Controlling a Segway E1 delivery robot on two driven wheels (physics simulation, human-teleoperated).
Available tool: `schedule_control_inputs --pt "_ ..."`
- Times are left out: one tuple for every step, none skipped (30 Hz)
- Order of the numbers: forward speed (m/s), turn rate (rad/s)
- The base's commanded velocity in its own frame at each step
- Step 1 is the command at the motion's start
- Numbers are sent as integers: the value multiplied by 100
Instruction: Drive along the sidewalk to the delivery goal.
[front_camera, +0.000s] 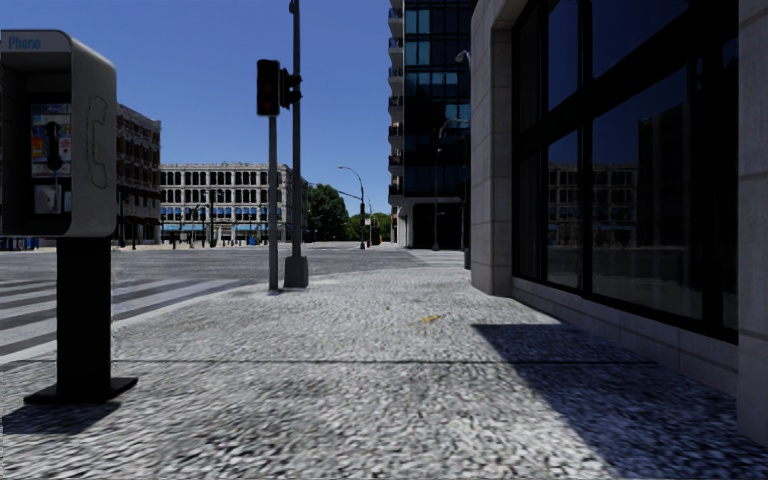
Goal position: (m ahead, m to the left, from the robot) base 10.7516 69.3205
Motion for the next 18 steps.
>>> schedule_control_inputs --pt "200 0" --pt "200 0" --pt "200 0" --pt "200 0" --pt "200 0" --pt "200 5" --pt "200 5" --pt "200 13" --pt "200 24" --pt "200 38" --pt "200 53" --pt "200 53" --pt "200 62" --pt "200 67" --pt "200 74" --pt "200 78" --pt "200 78" --pt "200 80"
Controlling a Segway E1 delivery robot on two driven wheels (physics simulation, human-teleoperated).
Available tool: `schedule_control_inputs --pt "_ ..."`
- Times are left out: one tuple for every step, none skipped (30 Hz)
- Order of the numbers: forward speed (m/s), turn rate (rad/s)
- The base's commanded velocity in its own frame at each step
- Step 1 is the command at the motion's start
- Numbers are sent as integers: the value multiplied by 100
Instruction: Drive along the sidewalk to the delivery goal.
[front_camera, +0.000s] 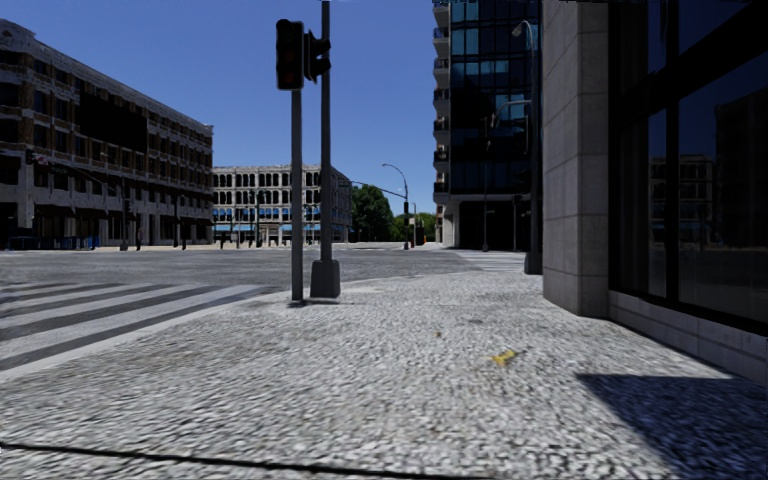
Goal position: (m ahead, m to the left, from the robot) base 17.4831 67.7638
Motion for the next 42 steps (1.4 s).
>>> schedule_control_inputs --pt "200 80" --pt "200 80" --pt "200 80" --pt "200 80" --pt "200 80" --pt "200 80" --pt "200 80" --pt "200 80" --pt "200 80" --pt "200 80" --pt "200 80" --pt "200 80" --pt "200 80" --pt "200 80" --pt "200 79" --pt "200 78" --pt "200 77" --pt "200 77" --pt "200 77" --pt "200 76" --pt "200 74" --pt "200 72" --pt "200 72" --pt "200 71" --pt "200 71" --pt "200 71" --pt "200 70" --pt "200 70" --pt "200 70" --pt "200 69" --pt "200 69" --pt "200 68" --pt "200 68" --pt "200 68" --pt "200 68" --pt "200 68" --pt "195 67" --pt "195 67" --pt "161 66" --pt "129 66" --pt "115 66" --pt "115 66"
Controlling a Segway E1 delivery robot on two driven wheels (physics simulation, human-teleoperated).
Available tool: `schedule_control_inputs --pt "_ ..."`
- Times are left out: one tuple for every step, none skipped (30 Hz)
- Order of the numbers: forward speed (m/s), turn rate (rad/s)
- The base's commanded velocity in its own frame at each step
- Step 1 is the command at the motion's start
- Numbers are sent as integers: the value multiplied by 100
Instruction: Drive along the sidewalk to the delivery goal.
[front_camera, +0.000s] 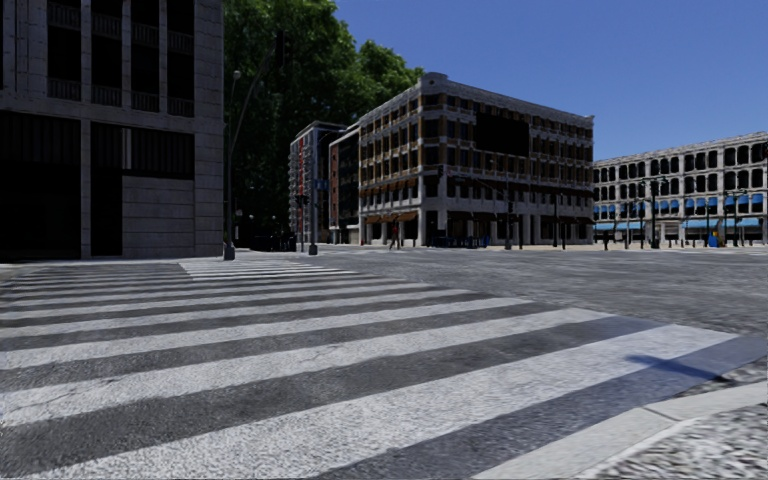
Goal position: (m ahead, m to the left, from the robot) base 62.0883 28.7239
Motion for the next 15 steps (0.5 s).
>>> schedule_control_inputs --pt "106 65" --pt "103 65" --pt "101 65" --pt "101 65" --pt "101 65" --pt "101 65" --pt "101 65" --pt "101 64" --pt "101 62" --pt "101 61" --pt "101 56" --pt "101 55" --pt "101 47" --pt "101 47" --pt "101 42"
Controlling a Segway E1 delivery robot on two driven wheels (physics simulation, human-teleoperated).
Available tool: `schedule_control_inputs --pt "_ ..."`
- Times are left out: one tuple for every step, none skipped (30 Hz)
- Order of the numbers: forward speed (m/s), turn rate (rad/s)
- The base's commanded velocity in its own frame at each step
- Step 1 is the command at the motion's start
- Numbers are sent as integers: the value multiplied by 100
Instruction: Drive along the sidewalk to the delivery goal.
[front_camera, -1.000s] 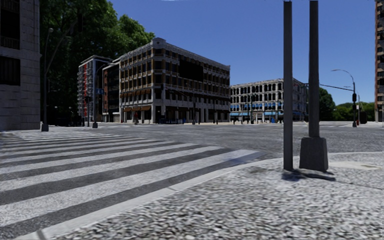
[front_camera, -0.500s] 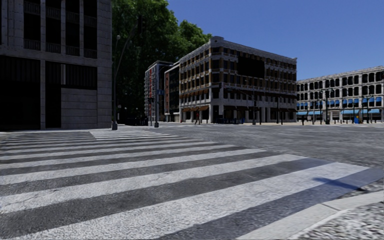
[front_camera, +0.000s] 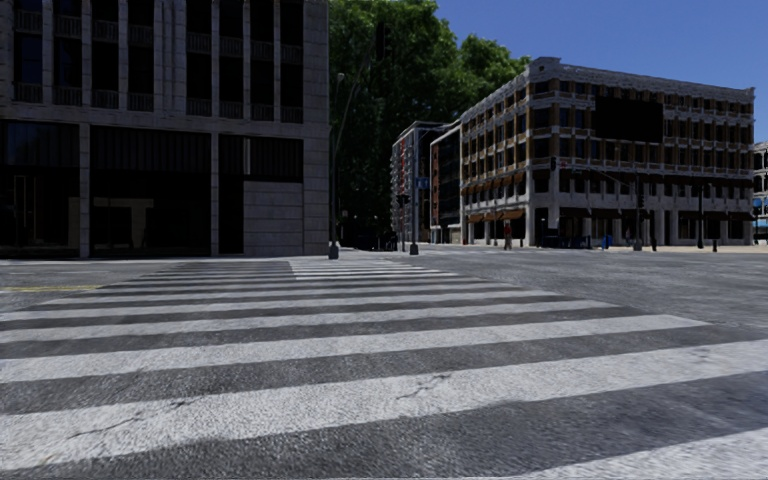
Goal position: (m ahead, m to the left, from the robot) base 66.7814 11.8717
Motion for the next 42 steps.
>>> schedule_control_inputs --pt "101 41" --pt "101 40" --pt "101 0" --pt "101 0" --pt "101 0" --pt "101 0" --pt "101 0" --pt "101 0" --pt "101 0" --pt "101 0" --pt "101 0" --pt "101 0" --pt "101 0" --pt "101 0" --pt "101 0" --pt "101 0" --pt "101 0" --pt "101 0" --pt "101 0" --pt "101 0" --pt "101 0" --pt "101 0" --pt "101 0" --pt "101 0" --pt "101 0" --pt "101 0" --pt "101 0" --pt "101 0" --pt "101 0" --pt "200 0" --pt "200 0" --pt "200 0" --pt "200 0" --pt "200 0" --pt "200 0" --pt "200 0" --pt "200 0" --pt "200 0" --pt "200 0" --pt "200 0" --pt "200 0" --pt "200 0"
